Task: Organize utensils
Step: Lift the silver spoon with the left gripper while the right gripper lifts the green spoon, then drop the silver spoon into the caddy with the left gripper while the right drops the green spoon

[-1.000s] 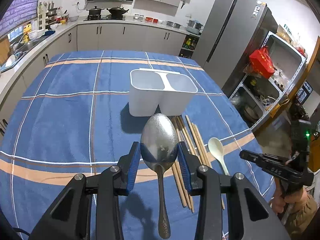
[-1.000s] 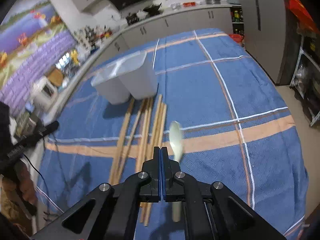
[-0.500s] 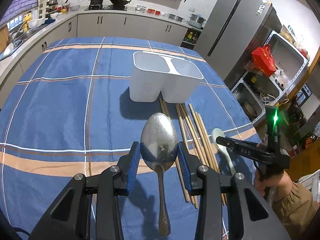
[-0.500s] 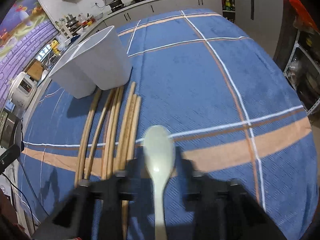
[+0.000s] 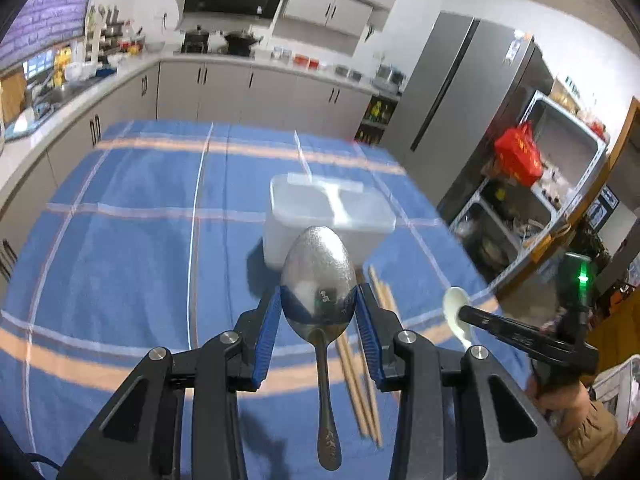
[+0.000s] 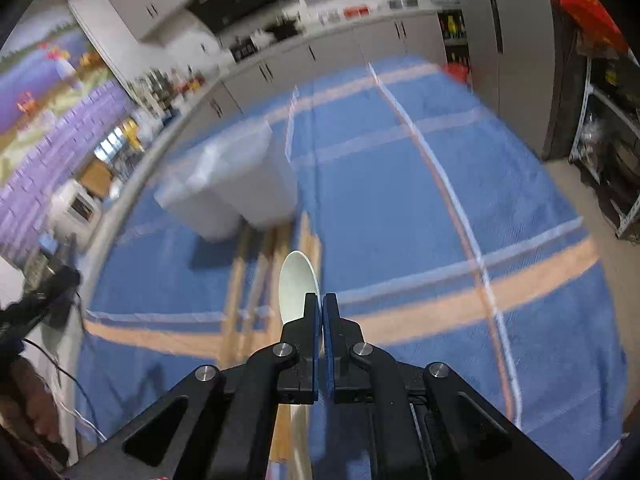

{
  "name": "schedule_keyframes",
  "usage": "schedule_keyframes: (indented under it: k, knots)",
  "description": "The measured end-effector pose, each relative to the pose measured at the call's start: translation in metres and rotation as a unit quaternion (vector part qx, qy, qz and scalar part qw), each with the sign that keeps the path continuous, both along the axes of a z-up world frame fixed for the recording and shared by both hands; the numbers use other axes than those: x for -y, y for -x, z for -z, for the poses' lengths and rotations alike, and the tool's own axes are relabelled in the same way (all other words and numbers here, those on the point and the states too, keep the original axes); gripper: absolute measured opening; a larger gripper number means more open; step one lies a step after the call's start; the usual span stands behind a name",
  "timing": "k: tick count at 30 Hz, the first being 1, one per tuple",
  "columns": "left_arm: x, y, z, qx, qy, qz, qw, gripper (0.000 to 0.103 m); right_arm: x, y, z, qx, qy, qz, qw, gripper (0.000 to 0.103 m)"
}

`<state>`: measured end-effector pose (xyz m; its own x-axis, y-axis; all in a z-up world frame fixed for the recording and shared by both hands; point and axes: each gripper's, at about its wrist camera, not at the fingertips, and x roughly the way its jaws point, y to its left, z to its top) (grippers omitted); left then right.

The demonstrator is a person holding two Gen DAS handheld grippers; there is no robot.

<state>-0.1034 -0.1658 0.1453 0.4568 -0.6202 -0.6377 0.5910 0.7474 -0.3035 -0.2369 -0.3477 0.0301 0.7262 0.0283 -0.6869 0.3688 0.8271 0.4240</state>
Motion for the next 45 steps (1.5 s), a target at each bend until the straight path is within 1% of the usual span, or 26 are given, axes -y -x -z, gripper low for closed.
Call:
schedule_keyframes:
  k: [4, 7, 9, 10, 13, 16, 17, 20, 21, 22, 24, 26, 29, 34, 36, 37, 38, 41, 45]
  knots:
    - [0.014, -0.025, -0.032, 0.028, 0.025, 0.001, 0.9993, 0.037, 0.007, -0.018, -0.057, 0.079, -0.004, 0.004, 0.997, 0.002]
    - [0.032, -0.049, -0.05, 0.05, 0.039, -0.002, 0.998, 0.037, 0.01, -0.048, -0.085, 0.12, -0.007, 0.001, 0.993, 0.002]
    - [0.046, -0.068, -0.058, 0.067, 0.042, -0.01, 0.9968, 0.037, 0.009, -0.07, -0.097, 0.136, 0.008, 0.005, 0.991, 0.002]
    - [0.052, -0.077, -0.06, 0.073, 0.042, -0.015, 0.9963, 0.037, 0.008, -0.085, -0.101, 0.143, 0.025, 0.012, 0.989, 0.002]
    - [0.071, -0.109, -0.062, 0.089, 0.04, -0.031, 0.9948, 0.037, 0.005, -0.122, -0.104, 0.157, 0.058, 0.035, 0.985, 0.002]
    - [0.093, -0.136, -0.057, 0.118, 0.025, -0.051, 0.9914, 0.037, 0.003, -0.161, -0.1, 0.157, 0.117, 0.067, 0.978, 0.002]
    - [0.099, -0.144, -0.054, 0.125, 0.021, -0.056, 0.9903, 0.037, 0.003, -0.17, -0.099, 0.156, 0.126, 0.074, 0.977, 0.002]
    - [0.113, -0.161, -0.042, 0.132, 0.013, -0.062, 0.9892, 0.037, 0.005, -0.202, -0.082, 0.143, 0.158, 0.097, 0.972, 0.002]
    - [0.118, -0.166, -0.035, 0.129, 0.01, -0.06, 0.9898, 0.037, 0.008, -0.209, -0.08, 0.139, 0.162, 0.099, 0.972, 0.002]
    - [0.122, -0.17, -0.029, 0.123, 0.008, -0.057, 0.9907, 0.037, 0.008, -0.217, -0.071, 0.13, 0.163, 0.098, 0.973, 0.002]
    - [0.128, -0.174, -0.014, 0.108, 0.003, -0.048, 0.993, 0.037, 0.01, -0.218, -0.059, 0.119, 0.159, 0.092, 0.976, 0.002]
    - [0.131, -0.17, -0.002, 0.104, -0.008, -0.04, 0.9937, 0.037, 0.009, -0.215, -0.049, 0.109, 0.159, 0.088, 0.977, 0.002]
    - [0.132, -0.164, 0.01, 0.097, -0.019, -0.03, 0.9946, 0.037, 0.009, -0.204, -0.037, 0.1, 0.14, 0.082, 0.982, 0.002]
    - [0.128, -0.155, 0.013, 0.098, -0.025, -0.025, 0.9946, 0.038, 0.007, -0.191, -0.029, 0.094, 0.135, 0.061, 0.984, 0.003]
    - [0.125, -0.152, 0.011, 0.096, -0.023, -0.027, 0.9948, 0.043, 0.006, -0.188, -0.023, 0.084, 0.137, 0.054, 0.986, 0.004]
    - [0.123, -0.151, 0.01, 0.095, -0.02, -0.03, 0.9949, 0.043, 0.006, -0.188, -0.02, 0.08, 0.133, 0.052, 0.987, 0.005]
    - [0.12, -0.149, 0.008, 0.094, -0.018, -0.032, 0.9949, 0.043, 0.007, -0.186, -0.02, 0.078, 0.127, 0.05, 0.988, 0.008]
    - [0.113, -0.143, 0.001, 0.093, -0.012, -0.039, 0.9948, 0.043, 0.004, -0.179, -0.022, 0.08, 0.126, 0.048, 0.988, 0.026]
    - [0.094, -0.127, -0.017, 0.1, -0.001, -0.054, 0.9935, 0.043, -0.001, -0.159, -0.037, 0.091, 0.131, 0.043, 0.986, 0.028]
